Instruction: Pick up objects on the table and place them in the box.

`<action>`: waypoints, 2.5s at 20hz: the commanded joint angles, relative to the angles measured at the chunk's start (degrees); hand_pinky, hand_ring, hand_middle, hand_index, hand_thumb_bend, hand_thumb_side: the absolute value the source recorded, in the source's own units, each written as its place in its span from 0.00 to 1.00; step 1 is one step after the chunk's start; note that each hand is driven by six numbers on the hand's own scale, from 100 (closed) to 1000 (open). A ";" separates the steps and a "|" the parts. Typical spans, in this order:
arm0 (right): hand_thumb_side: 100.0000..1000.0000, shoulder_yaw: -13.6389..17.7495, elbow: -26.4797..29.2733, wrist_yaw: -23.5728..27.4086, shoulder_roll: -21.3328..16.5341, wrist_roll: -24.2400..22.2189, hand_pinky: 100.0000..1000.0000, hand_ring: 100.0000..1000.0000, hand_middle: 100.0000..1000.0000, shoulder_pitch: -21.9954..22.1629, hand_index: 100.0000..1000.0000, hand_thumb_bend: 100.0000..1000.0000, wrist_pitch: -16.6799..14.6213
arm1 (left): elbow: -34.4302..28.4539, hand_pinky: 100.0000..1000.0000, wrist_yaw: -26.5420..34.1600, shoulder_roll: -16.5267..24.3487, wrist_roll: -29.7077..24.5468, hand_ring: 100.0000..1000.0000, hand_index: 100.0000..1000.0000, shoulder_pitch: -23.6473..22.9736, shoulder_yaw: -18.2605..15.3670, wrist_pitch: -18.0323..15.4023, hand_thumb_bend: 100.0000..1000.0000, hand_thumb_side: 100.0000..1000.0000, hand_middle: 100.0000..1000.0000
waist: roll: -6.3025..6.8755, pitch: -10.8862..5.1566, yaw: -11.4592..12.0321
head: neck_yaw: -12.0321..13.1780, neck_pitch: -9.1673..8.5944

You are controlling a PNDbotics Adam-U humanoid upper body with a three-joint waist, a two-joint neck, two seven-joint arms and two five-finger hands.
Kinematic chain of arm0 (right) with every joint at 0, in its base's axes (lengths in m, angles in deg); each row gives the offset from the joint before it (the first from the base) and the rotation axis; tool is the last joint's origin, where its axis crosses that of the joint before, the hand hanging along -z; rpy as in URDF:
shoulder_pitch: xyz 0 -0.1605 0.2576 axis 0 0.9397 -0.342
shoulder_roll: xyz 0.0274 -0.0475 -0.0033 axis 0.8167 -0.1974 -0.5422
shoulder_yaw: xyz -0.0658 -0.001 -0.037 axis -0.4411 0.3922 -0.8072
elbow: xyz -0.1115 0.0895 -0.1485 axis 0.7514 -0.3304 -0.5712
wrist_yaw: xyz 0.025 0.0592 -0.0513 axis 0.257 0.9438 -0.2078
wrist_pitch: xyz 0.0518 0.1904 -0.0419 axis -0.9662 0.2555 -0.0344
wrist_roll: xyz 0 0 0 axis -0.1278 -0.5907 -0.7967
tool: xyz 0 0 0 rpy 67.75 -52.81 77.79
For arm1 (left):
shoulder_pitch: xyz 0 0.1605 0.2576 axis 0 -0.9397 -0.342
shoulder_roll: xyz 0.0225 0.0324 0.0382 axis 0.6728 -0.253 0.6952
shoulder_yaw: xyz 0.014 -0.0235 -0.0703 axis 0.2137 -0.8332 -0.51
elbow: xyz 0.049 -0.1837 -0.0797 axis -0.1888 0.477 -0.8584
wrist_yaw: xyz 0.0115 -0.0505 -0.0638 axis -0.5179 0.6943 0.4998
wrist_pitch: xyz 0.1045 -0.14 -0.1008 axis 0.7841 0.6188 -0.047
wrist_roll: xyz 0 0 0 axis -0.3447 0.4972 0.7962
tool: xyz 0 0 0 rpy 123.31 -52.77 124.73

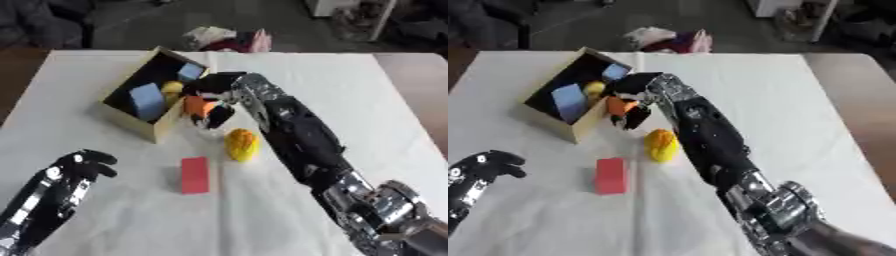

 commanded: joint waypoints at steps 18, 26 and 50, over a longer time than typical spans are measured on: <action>0.00 1.18 0.87 -0.46 -0.46 15.02 0.39 0.37 0.47 0.12 0.64 0.00 5.20 | -0.77 0.80 0.30 0.54 -0.03 0.61 0.71 0.55 -0.22 -0.04 0.00 0.72 0.64 | -0.22 -0.77 0.06 | 0.14 0.26; 0.00 0.20 6.29 9.29 -3.00 13.74 0.41 0.39 0.53 -1.59 0.70 0.00 4.93 | -0.70 0.80 0.30 0.69 0.01 0.61 0.71 0.59 -0.25 -0.04 0.00 0.72 0.64 | -0.55 -1.03 -0.11 | 0.25 0.26; 0.54 -4.46 22.67 24.52 -11.11 -17.10 0.77 0.84 0.89 7.18 0.95 0.00 -3.90 | -1.50 0.80 0.99 1.19 11.66 0.63 0.74 -0.46 -6.48 0.69 0.00 0.67 0.68 | -0.29 -1.32 -1.61 | 1.11 0.26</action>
